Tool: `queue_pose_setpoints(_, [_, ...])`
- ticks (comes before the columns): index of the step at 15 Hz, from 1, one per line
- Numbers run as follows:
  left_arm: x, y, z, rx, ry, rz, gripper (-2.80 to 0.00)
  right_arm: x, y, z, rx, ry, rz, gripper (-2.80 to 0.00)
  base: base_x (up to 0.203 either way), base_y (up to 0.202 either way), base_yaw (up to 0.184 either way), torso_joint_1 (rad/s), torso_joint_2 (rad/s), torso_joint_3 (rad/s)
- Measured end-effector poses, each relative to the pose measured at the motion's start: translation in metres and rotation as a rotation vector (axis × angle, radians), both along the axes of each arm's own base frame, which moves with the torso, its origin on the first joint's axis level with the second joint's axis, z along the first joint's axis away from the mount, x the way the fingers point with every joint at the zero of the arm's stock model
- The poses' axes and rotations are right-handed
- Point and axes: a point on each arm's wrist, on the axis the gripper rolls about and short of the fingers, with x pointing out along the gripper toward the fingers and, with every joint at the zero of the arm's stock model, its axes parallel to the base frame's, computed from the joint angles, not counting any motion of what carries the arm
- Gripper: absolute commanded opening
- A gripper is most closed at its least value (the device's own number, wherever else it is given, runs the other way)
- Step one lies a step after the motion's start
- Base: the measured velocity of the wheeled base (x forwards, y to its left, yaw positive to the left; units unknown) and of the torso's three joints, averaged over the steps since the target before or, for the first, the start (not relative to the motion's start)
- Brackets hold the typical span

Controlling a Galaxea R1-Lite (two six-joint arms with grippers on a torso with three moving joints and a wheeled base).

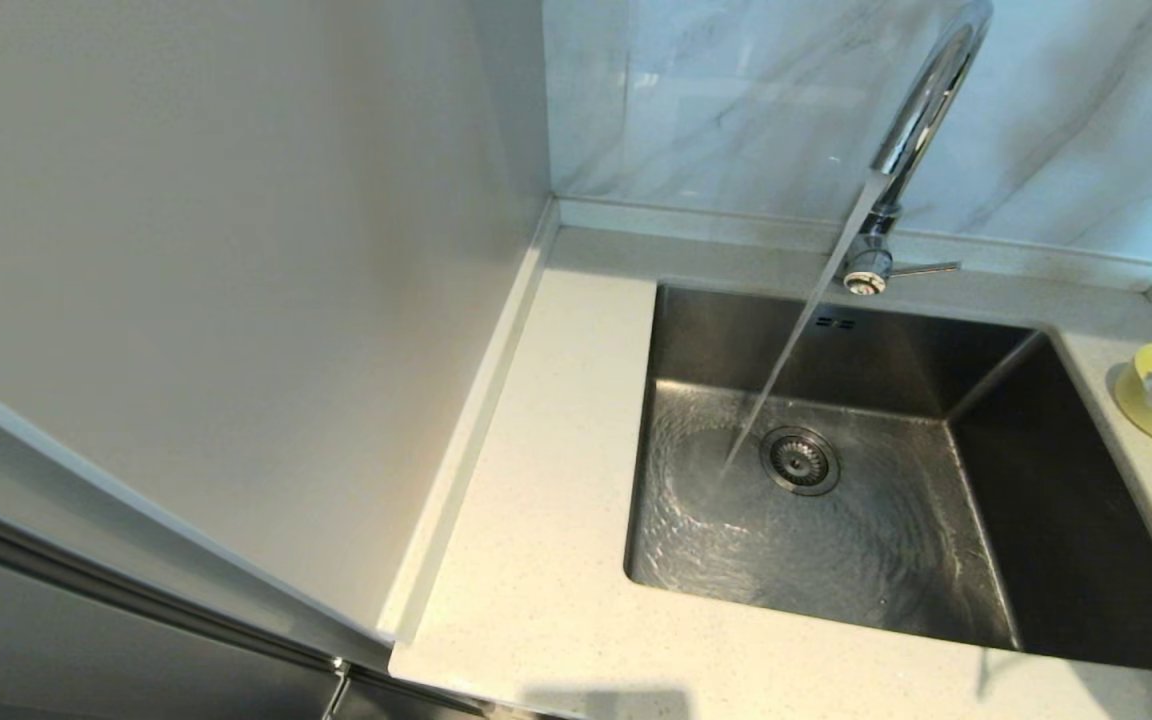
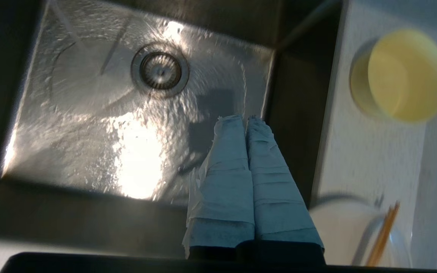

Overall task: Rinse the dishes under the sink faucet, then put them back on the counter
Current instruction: Turn off the faucet

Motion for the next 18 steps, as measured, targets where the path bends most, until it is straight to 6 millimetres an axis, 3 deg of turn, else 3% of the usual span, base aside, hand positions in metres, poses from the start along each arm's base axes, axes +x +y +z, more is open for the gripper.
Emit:
queue_pose_setpoints(5, [0.0,0.0,0.0,0.0,0.0,0.0,-2.8,0.109,0.015,-0.025,-0.078,-0.039,-0.08,-2.8,0.0,0.0,0.0,0.0,0.0,0.0])
queue_pose_setpoints(8, [0.0,0.0,0.0,0.0,0.0,0.0,-2.8,0.151,0.02,-0.046,-0.101,-0.071,-0.131,-2.8,0.0,0.0,0.0,0.0,0.0,0.0])
queue_pose_setpoints(13, [0.0,0.0,0.0,0.0,0.0,0.0,-2.8,0.201,0.023,-0.05,-0.124,-0.119,-0.187,-2.8,0.0,0.0,0.0,0.0,0.0,0.0])
queue_pose_setpoints(18, [0.0,0.0,0.0,0.001,0.0,0.0,-2.8,0.231,0.026,-0.047,-0.127,-0.166,-0.197,-2.8,0.0,0.0,0.0,0.0,0.0,0.0])
